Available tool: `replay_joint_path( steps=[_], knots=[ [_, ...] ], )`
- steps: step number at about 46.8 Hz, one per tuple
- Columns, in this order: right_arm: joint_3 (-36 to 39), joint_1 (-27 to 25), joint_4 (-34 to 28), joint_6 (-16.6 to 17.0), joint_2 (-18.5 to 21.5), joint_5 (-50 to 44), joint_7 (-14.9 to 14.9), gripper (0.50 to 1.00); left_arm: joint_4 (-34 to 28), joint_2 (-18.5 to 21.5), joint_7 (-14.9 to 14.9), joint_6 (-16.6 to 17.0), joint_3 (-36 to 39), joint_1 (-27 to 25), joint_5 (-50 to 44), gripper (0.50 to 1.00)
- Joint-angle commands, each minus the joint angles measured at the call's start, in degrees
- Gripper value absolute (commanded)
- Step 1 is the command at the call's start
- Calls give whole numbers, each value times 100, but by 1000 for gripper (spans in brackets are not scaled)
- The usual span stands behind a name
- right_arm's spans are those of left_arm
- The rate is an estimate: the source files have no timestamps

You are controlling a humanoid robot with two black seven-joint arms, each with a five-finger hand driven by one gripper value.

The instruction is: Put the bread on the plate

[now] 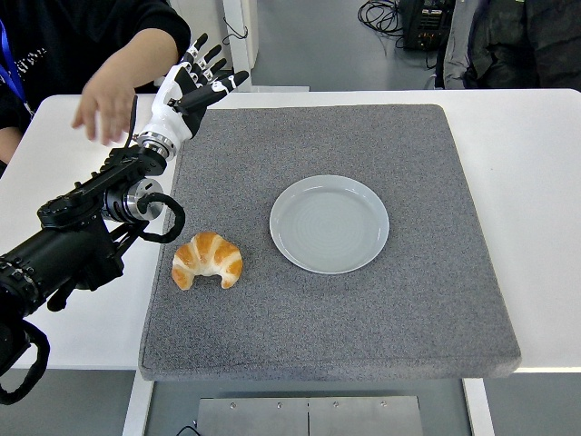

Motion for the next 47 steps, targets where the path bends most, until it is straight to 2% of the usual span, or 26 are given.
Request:
replay_joint_path(
  steps=[1,34,41,47],
  knots=[
    [-9,0,4,-1,0,-3,0,1000,0,-1,-5,0,0,0,0,972],
    [9,35,4,8,0,6,0,1000,0,-36,-5,-8,0,9,0,972],
    [0,35,4,8,0,5,0,1000,0,-18,-5,-193,0,9,0,972],
    [0,35,4,8,0,6,0,1000,0,-1,-5,-184,0,9,9,971]
  ],
)
